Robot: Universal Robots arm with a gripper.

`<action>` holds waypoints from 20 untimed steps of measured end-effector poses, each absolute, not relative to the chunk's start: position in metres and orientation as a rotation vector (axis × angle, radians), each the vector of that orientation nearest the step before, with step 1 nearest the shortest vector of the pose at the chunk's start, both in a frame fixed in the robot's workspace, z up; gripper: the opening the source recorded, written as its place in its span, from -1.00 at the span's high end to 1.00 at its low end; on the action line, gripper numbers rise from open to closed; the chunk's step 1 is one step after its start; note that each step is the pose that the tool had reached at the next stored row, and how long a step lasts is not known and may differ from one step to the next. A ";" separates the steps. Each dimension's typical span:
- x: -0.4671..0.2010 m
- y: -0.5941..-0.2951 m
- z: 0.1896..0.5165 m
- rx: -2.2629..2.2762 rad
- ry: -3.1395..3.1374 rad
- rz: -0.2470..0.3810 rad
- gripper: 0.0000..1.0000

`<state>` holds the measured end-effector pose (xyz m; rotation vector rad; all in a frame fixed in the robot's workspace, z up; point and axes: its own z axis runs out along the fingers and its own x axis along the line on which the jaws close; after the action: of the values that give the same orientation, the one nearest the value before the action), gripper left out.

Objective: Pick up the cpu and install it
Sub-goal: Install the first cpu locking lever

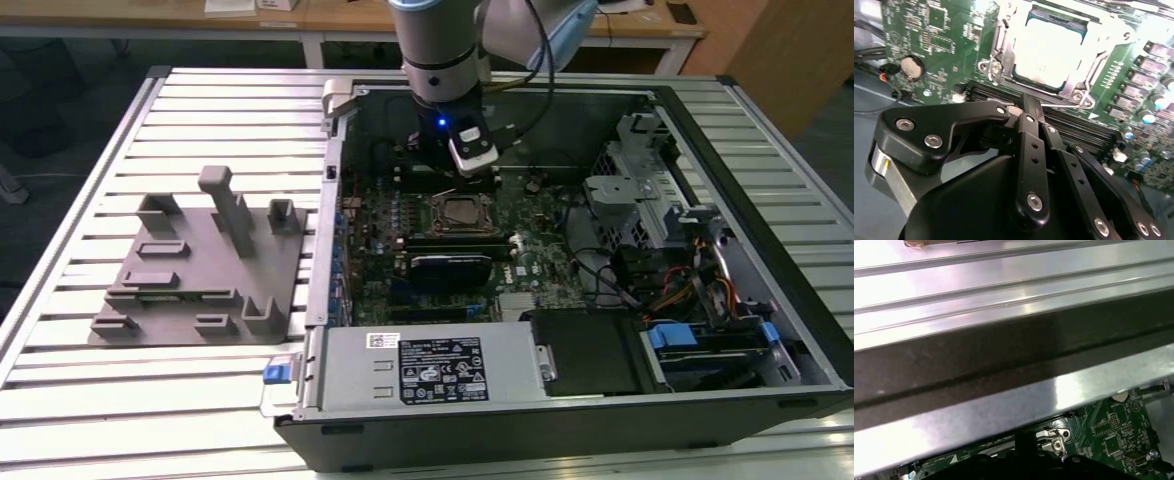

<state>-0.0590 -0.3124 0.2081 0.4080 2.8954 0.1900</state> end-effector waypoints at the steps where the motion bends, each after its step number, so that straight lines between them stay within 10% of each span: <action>1: -0.059 -0.312 0.207 0.408 2.888 0.191 0.79; 20: -0.062 -0.306 0.199 0.543 2.851 0.176 0.79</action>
<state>-0.0624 -0.3059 0.1993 0.5429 2.8515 0.1756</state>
